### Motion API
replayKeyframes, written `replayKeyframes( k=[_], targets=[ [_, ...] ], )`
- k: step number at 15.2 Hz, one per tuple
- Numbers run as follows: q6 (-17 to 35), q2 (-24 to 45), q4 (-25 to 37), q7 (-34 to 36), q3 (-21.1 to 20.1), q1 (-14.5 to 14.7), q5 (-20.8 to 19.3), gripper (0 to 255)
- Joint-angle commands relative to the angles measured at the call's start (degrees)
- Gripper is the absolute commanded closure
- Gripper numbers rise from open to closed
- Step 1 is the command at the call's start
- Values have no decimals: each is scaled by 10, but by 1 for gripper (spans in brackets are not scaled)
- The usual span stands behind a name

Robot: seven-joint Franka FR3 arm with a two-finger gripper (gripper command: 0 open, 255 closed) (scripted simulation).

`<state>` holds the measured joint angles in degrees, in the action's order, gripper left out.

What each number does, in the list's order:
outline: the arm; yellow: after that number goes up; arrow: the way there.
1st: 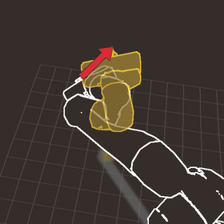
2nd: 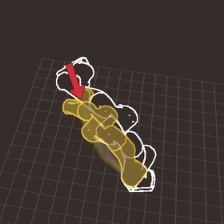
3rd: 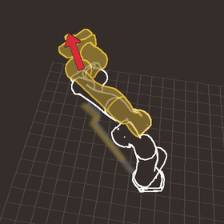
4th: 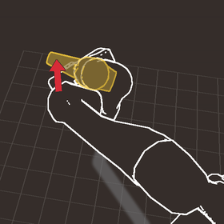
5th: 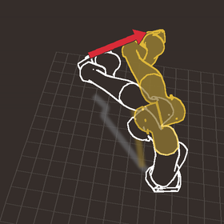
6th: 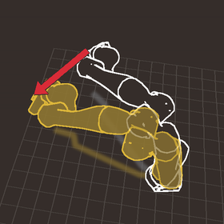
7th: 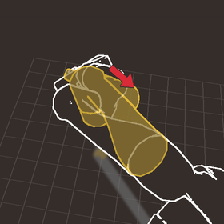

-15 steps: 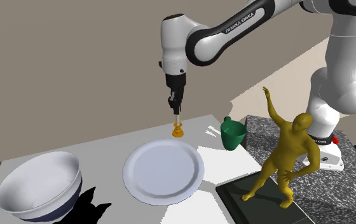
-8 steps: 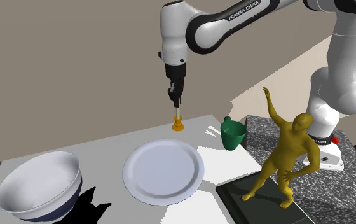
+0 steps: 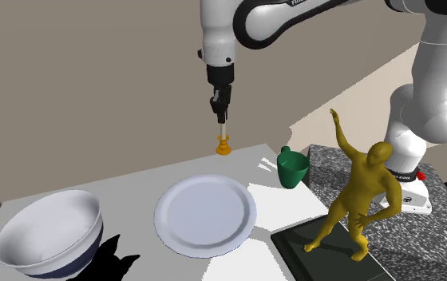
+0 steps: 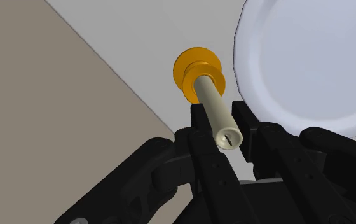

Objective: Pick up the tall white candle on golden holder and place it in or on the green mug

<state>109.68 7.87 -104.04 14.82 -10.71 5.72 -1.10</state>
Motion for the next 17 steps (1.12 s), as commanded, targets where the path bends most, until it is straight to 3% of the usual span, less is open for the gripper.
replayKeyframes(
  k=[1, 17],
  targets=[
    [-16, -4, 12, 0, 0, 0, 1, 255],
    [-135, -10, 126, -1, -1, 1, 2, 255]
  ],
)
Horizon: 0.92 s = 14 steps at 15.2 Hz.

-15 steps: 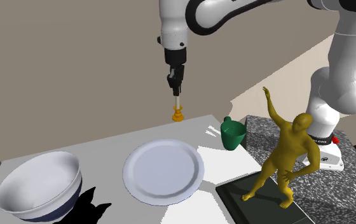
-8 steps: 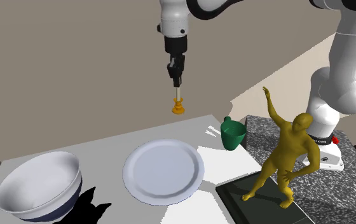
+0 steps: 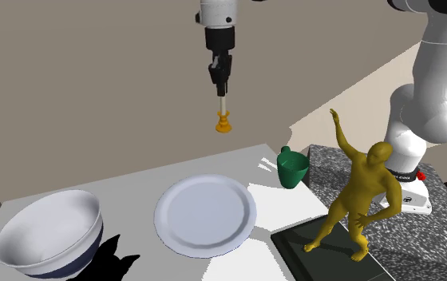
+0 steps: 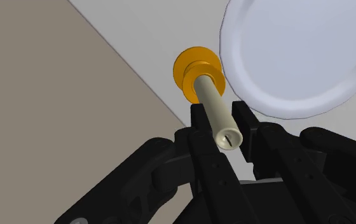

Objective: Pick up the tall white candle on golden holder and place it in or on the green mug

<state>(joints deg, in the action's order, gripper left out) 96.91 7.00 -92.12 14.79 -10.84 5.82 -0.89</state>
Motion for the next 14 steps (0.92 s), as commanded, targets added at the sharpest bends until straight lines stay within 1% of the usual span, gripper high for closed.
replayKeyframes(
  k=[1, 7, 14],
  targets=[
    [-5, -25, -19, -1, 0, -1, 5, 255],
    [-10, -162, -150, -3, -1, 1, 31, 255],
    [-48, -313, -260, -1, 0, 13, 58, 255]
  ],
)
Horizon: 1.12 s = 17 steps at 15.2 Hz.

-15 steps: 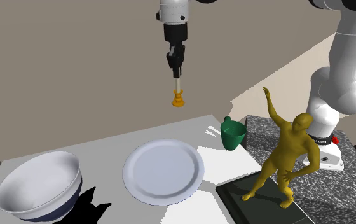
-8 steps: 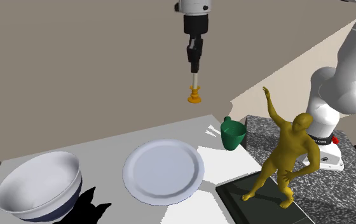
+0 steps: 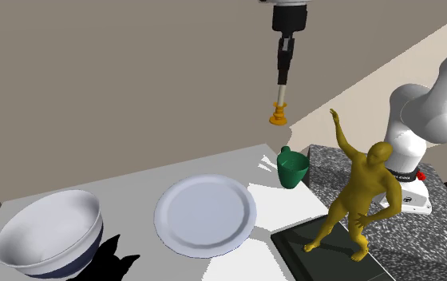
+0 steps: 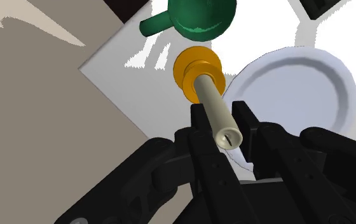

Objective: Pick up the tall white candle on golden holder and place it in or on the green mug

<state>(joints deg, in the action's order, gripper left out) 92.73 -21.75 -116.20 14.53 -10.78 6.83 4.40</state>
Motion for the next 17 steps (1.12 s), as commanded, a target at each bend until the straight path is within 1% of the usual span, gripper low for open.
replayKeyframes(
  k=[1, 3, 4, 17],
  targets=[
    [-14, -46, -32, 2, 0, 5, 8, 255],
    [-33, -88, -55, 5, 1, 10, 15, 255],
    [-35, -94, -58, 5, 1, 11, 16, 255],
    [62, -107, -168, 2, -6, 15, 22, 255]
  ],
)
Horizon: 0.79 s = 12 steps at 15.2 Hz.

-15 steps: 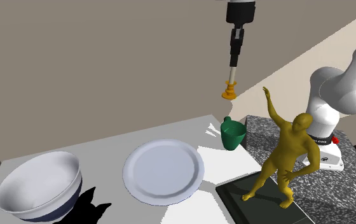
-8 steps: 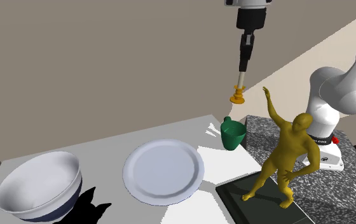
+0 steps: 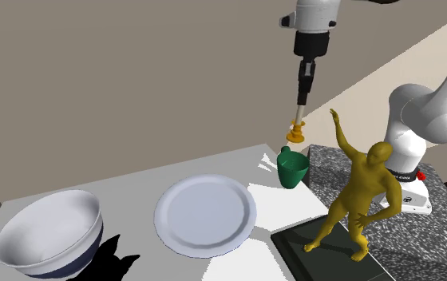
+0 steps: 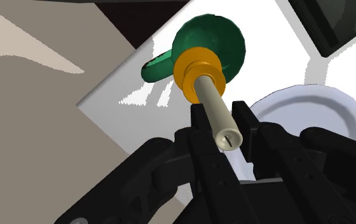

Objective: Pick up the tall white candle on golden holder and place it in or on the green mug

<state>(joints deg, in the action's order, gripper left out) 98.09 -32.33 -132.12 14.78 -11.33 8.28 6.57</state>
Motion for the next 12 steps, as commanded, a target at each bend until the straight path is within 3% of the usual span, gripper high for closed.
replayKeyframes(
  k=[1, 12],
  targets=[
    [16, -1, -17, -1, -1, 0, 1, 255],
    [93, 5, -87, -3, -8, 3, 6, 255]
  ],
)
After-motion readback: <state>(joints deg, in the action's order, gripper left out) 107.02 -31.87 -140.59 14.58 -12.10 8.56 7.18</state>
